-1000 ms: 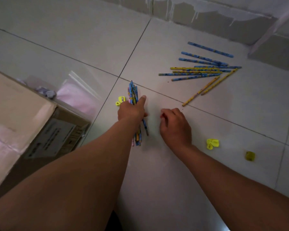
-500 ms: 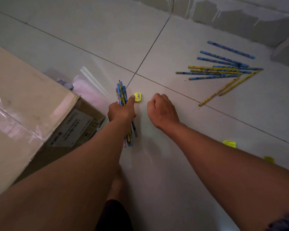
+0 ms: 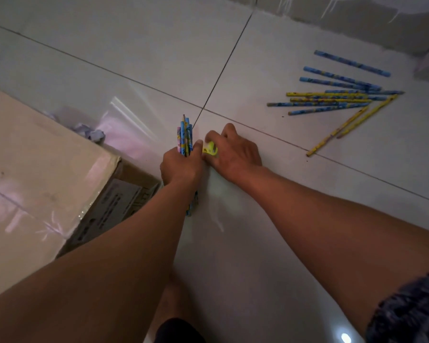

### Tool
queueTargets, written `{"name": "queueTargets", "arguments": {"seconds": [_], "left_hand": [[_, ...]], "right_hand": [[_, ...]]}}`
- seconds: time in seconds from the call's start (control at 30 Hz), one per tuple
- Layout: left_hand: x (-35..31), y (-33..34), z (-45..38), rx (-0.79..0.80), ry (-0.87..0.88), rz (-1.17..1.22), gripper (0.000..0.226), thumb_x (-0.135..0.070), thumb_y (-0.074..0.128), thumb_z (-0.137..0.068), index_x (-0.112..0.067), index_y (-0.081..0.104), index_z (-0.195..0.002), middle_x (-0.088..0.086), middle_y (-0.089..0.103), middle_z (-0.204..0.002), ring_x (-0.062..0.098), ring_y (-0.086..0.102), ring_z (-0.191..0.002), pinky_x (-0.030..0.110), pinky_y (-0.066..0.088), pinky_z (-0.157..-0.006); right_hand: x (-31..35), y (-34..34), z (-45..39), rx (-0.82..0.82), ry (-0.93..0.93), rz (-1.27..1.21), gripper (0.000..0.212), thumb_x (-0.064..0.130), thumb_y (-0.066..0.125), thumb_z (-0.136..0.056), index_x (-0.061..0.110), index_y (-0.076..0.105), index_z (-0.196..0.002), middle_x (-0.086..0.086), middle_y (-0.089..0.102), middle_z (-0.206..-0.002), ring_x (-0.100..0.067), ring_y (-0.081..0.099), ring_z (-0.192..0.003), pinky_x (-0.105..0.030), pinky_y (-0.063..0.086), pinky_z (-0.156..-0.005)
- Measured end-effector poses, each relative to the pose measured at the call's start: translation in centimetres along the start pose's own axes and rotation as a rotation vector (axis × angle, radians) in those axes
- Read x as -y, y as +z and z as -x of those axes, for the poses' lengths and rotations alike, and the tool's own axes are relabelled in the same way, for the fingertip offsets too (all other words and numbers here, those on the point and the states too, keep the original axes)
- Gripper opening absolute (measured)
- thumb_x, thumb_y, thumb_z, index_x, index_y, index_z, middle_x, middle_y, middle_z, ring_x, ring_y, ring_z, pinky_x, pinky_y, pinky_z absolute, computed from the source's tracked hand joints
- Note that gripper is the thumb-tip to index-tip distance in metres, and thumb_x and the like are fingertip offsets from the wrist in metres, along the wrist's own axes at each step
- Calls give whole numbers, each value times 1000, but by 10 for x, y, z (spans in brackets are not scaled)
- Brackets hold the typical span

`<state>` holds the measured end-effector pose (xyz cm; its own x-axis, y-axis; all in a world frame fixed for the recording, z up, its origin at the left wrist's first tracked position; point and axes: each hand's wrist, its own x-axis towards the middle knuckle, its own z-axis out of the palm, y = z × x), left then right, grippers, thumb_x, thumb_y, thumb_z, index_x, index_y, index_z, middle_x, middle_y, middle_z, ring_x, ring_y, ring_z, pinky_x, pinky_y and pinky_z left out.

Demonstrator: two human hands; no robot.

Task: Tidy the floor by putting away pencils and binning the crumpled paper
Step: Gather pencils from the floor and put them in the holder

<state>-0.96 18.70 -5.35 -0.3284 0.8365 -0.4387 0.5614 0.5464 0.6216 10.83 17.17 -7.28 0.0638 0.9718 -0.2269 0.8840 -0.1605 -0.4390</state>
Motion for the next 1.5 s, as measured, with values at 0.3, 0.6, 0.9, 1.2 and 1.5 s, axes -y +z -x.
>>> {"name": "queueTargets", "arguments": {"seconds": [0.3, 0.6, 0.9, 1.2, 1.5], "left_hand": [[-47, 31, -8, 114, 146, -34, 40, -58, 62, -87, -20, 59, -75, 7, 65, -82, 30, 66, -89, 35, 54, -84], [-85, 103, 43, 349, 355, -93, 47, -62, 62, -86, -16, 67, -81, 9, 68, -78, 30, 67, -83, 36, 56, -77], [-87, 143, 101, 574, 505, -257, 42, -59, 63, -87, -19, 63, -75, 4, 63, -70, 28, 66, -79, 32, 48, -68], [-71, 162, 147, 688, 602, -383, 45, -60, 62, -87, -17, 65, -77, 13, 69, -82, 33, 66, -85, 37, 55, -76], [-59, 173, 168, 722, 679, -474, 48, -61, 63, -86, -15, 72, -96, 10, 71, -89, 30, 67, -89, 38, 56, -82]], "right_hand": [[-47, -10, 30, -393, 194, -68, 26, 47, 54, -92, 21, 56, -95, -3, 55, -105, -30, 62, -81, -34, 43, -61], [-90, -40, 68, -553, 528, -138, 21, 37, 50, -91, 18, 59, -88, -9, 69, -78, -41, 63, -78, -37, 39, -60], [-135, -43, 131, -643, 704, -153, 29, 37, 63, -82, 15, 48, -68, -5, 59, -69, -36, 58, -68, -34, 39, -56], [-146, -33, 202, -619, 953, -126, 35, 40, 56, -90, 17, 42, -69, -4, 52, -70, -37, 57, -72, -31, 28, -58], [-143, -12, 224, -498, 950, -149, 68, 73, 56, -81, 36, 45, -136, 0, 71, -111, -27, 67, -101, -34, 49, -78]]}}
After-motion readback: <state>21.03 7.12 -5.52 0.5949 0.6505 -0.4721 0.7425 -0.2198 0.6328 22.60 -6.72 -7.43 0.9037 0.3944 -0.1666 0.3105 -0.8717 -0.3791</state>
